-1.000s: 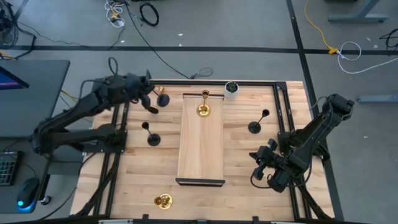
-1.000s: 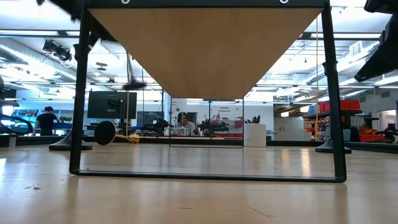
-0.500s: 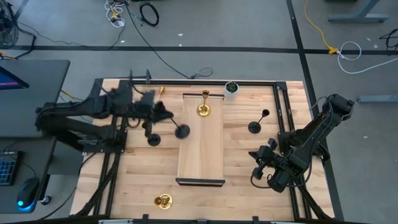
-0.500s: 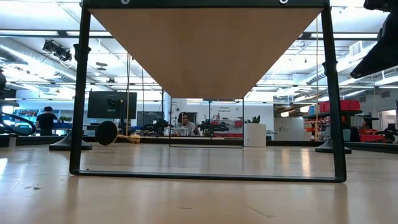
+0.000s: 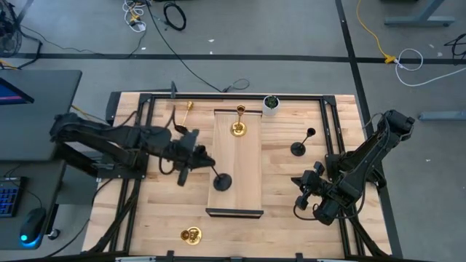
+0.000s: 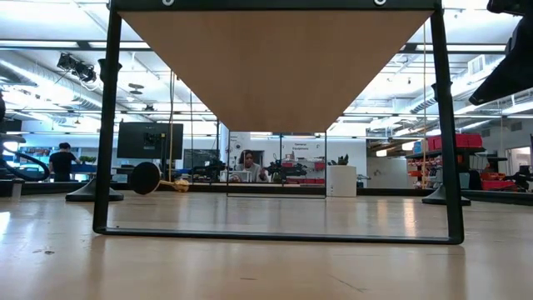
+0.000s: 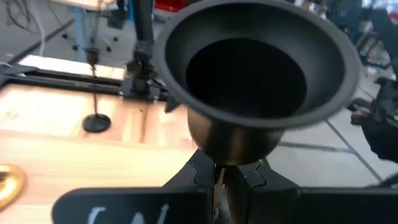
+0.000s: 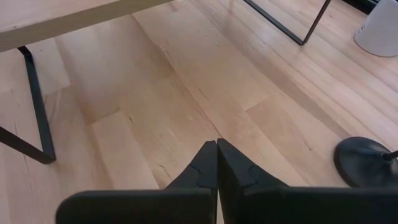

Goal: Pick & Place candle stick holders
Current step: Put the top left black candle holder on the shelf

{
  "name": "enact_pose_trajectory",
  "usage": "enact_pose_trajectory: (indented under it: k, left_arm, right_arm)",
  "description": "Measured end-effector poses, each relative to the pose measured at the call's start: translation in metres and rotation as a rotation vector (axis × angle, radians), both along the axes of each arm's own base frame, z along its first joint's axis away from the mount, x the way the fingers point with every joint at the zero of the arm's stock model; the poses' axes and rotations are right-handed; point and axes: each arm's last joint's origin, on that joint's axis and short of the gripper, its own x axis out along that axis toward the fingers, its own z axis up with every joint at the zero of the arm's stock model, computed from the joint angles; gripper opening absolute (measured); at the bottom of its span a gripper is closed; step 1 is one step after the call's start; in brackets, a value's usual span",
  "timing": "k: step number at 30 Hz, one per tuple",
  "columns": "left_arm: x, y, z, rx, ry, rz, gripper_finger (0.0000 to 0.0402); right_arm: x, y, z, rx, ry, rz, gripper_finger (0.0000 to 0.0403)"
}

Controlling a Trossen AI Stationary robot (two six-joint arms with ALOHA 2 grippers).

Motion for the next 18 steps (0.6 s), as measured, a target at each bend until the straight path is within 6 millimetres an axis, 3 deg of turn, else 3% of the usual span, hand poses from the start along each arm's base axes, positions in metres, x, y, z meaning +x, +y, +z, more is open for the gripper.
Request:
enact_pose_trajectory:
  k: [7, 18]
  left_arm:
    - [0.027, -0.028, 0.010, 0.082, 0.048, -0.067, 0.0013]
    - [0.079, -0.059, 0.002, 0.225, 0.161, -0.135, 0.0013]
  right_arm:
    - [0.000, 0.000, 0.000, -0.003, -0.006, -0.001, 0.0000]
    - [0.000, 0.000, 0.000, -0.002, -0.008, 0.000, 0.0000]
